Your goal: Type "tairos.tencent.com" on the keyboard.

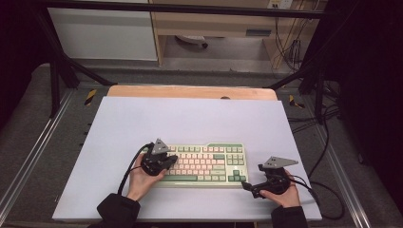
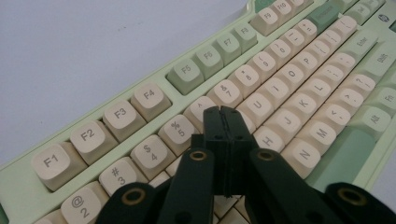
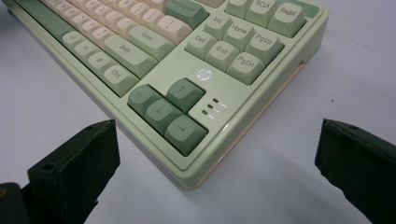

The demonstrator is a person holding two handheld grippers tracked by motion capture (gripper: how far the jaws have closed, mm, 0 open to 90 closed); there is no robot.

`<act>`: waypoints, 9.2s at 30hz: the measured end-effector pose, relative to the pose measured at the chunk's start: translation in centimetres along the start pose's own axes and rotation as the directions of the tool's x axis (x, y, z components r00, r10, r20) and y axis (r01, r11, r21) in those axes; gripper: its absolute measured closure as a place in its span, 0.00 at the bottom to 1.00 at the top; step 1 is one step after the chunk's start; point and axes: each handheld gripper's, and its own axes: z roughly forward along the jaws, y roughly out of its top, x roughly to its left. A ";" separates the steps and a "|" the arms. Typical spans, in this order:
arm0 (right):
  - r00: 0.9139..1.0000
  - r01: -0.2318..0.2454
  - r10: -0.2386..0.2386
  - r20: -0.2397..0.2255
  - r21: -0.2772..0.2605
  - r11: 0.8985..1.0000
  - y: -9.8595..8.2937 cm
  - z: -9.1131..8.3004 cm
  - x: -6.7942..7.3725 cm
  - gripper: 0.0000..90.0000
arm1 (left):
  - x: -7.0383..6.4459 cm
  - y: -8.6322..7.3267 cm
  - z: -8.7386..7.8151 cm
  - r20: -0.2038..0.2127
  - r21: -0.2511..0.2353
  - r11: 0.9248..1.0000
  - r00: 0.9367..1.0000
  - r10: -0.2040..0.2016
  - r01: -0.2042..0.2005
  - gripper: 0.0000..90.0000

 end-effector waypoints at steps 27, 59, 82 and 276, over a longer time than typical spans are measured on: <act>1.000 0.002 -0.002 -0.002 -0.002 1.000 0.0 -0.1 0.0 0.00 | 0.0 -0.5 -2.0 0.029 -0.032 0.999 0.999 0.017 -0.016 1.00; 1.000 0.001 -0.001 -0.003 0.002 1.000 0.0 -0.1 0.1 0.00 | 2.5 -4.1 -5.5 -0.019 -0.035 0.999 1.000 -0.023 0.023 1.00; 1.000 0.003 -0.003 -0.004 -0.004 1.000 0.0 -0.1 0.1 0.00 | 3.1 -4.8 -4.8 -0.038 -0.020 0.999 0.999 -0.032 0.031 1.00; 0.992 0.060 -0.058 -0.108 0.008 0.998 6.2 5.6 6.8 1.00 | 0.9 -1.1 -1.4 -0.022 -0.038 0.999 1.000 0.012 -0.013 1.00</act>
